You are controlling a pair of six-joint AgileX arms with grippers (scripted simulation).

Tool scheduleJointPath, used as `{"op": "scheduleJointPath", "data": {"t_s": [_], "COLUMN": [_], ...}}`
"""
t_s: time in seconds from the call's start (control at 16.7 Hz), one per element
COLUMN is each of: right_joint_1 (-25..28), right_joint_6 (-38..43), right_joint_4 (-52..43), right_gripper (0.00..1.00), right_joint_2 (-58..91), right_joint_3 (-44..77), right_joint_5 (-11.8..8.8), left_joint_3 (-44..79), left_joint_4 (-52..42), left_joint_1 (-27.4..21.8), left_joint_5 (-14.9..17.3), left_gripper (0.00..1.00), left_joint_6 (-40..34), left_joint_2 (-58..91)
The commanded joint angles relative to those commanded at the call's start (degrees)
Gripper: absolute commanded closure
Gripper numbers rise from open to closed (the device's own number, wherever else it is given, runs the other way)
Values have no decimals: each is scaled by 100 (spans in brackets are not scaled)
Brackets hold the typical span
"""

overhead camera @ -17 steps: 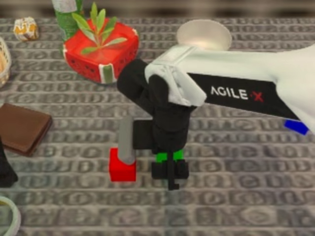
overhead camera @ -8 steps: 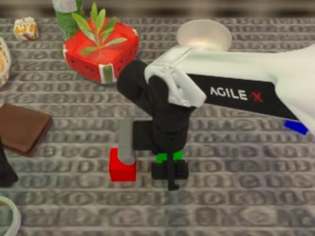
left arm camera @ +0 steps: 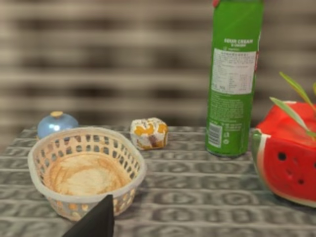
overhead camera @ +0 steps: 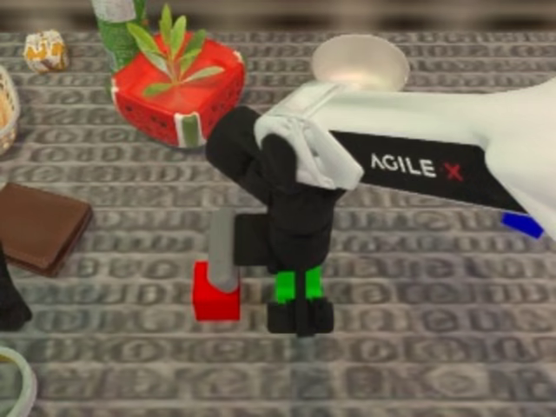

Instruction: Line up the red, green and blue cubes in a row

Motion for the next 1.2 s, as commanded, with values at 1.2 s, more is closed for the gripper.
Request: {"op": "scheduleJointPath", "data": {"t_s": [1.2], "right_joint_1": [-11], "right_joint_6": [-23], "right_joint_4": [-1406], "right_gripper": [0], "right_joint_2": [-283], "right_joint_3": [1108], "right_joint_5": [-2], "left_joint_3": [0], "left_joint_4": [0], "left_joint_1": [0], "left_joint_5": [0], "left_gripper": [0], "left_joint_6": [0], "left_joint_2": [0]}}
